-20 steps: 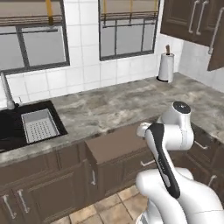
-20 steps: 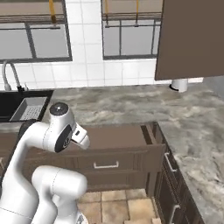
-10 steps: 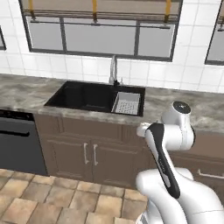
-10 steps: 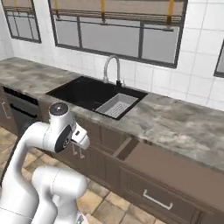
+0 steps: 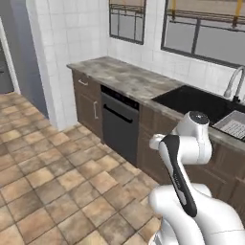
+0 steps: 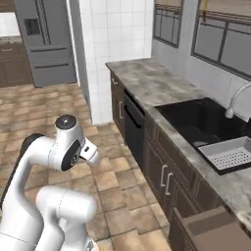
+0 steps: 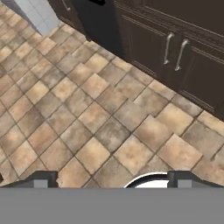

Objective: Organize the utensils by type. Pick up the wooden spoons from the counter and place them in the open cabinet. Then pick up the metallic utensils from the counter and place them in the open drawer.

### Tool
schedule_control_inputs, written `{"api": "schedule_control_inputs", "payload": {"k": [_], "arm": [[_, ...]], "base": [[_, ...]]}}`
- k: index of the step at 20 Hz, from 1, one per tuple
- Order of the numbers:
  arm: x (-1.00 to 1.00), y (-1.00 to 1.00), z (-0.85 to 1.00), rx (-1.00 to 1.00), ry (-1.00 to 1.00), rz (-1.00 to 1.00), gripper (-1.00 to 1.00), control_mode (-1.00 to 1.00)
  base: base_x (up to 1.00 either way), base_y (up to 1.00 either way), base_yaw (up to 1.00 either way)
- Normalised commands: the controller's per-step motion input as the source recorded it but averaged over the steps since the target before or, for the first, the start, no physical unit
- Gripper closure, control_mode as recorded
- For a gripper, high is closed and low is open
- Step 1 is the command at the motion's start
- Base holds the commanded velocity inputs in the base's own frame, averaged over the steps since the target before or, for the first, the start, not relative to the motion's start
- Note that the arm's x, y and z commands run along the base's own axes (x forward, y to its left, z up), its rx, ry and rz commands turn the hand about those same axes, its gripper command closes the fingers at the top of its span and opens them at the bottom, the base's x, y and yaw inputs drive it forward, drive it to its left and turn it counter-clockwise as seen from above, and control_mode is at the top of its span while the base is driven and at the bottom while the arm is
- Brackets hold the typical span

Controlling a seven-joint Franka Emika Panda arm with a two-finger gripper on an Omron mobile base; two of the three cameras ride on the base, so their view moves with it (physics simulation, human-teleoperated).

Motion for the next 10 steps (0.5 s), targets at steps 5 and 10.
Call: {"api": "schedule_control_inputs", "payload": {"k": [5, 10], "arm": [[0.0, 0.0, 0.0, 0.0, 0.0, 0.0, -1.0, 1.0], [0.0, 0.0, 0.0, 0.0, 0.0, 0.0, -1.0, 1.0]], "base": [[0.25, -0.07, 0.98], [0.87, -0.08, 0.26]]}}
